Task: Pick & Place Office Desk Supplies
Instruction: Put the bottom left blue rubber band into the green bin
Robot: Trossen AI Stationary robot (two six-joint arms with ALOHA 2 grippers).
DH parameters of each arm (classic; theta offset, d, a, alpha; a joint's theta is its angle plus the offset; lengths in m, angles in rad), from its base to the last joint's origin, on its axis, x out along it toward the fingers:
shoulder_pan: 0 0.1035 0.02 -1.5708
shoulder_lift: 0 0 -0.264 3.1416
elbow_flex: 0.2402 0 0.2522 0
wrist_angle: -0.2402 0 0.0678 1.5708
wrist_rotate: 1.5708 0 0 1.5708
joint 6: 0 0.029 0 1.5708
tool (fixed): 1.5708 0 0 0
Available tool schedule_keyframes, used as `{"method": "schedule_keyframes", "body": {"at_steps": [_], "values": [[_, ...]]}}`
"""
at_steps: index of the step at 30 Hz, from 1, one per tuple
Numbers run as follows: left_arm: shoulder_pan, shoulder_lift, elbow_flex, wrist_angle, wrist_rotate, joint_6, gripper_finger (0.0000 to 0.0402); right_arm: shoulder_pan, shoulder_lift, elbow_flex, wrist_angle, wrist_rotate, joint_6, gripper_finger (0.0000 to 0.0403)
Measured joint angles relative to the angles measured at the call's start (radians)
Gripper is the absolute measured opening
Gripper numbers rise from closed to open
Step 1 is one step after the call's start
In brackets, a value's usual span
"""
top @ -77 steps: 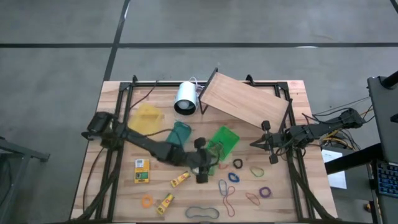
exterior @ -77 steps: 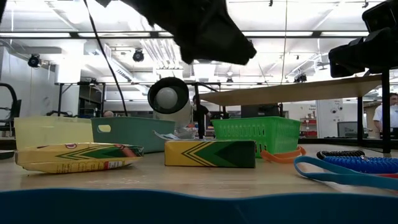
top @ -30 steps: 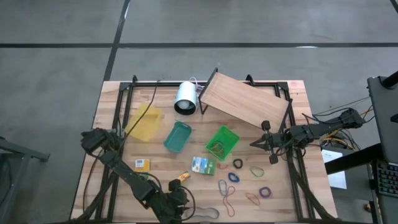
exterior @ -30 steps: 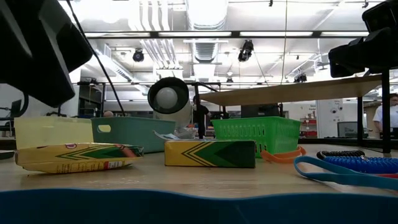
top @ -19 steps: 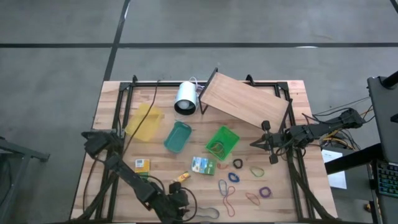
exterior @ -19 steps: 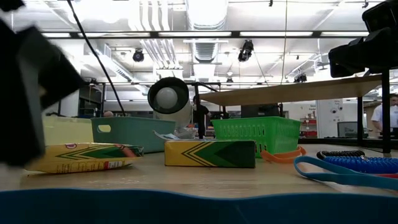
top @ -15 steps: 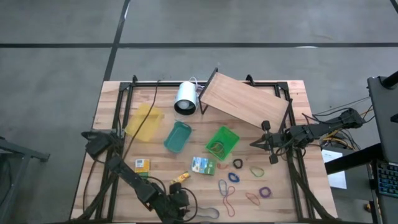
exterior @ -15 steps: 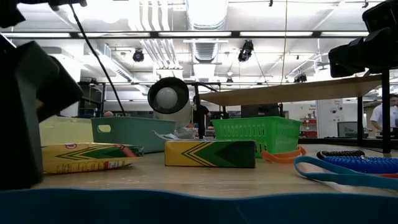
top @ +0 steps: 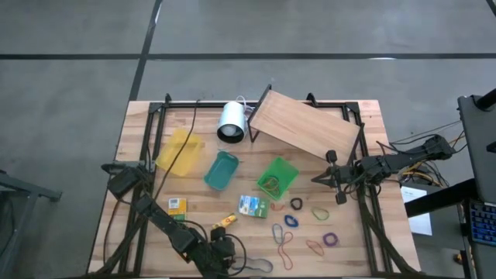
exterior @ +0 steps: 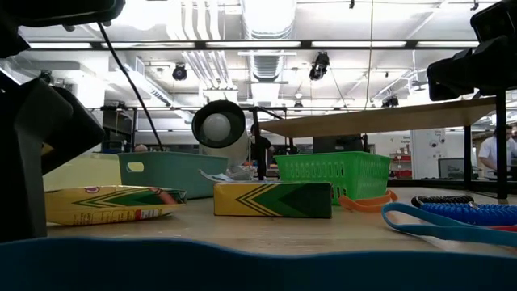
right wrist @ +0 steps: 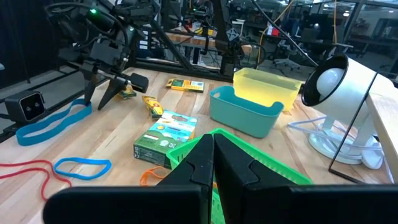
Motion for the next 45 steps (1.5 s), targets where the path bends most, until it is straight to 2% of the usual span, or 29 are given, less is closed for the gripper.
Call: {"method": "schedule_keyframes", "body": {"at_steps": [13, 25, 36, 45], "values": [[0.001, 0.0, 0.0, -0.002, -0.005, 0.0, 0.0101, 0.0, 0.0, 0.0, 0.0, 0.0, 0.0, 0.0008], [0.0, 0.0, 0.0, 0.001, -0.027, 0.0, 0.0007, 0.0, 0.0, 0.0, 0.0, 0.0, 0.0, 0.0008], [0.001, -0.008, 0.0, -0.012, -0.042, 0.002, 0.0004, 0.0, 0.0, 0.0, 0.0, 0.0, 0.0, 0.0008], [0.009, -0.024, 0.001, -0.024, -0.054, 0.065, 0.0003, 0.0, 0.0, 0.0, 0.0, 0.0, 0.0, 0.0008]]}}
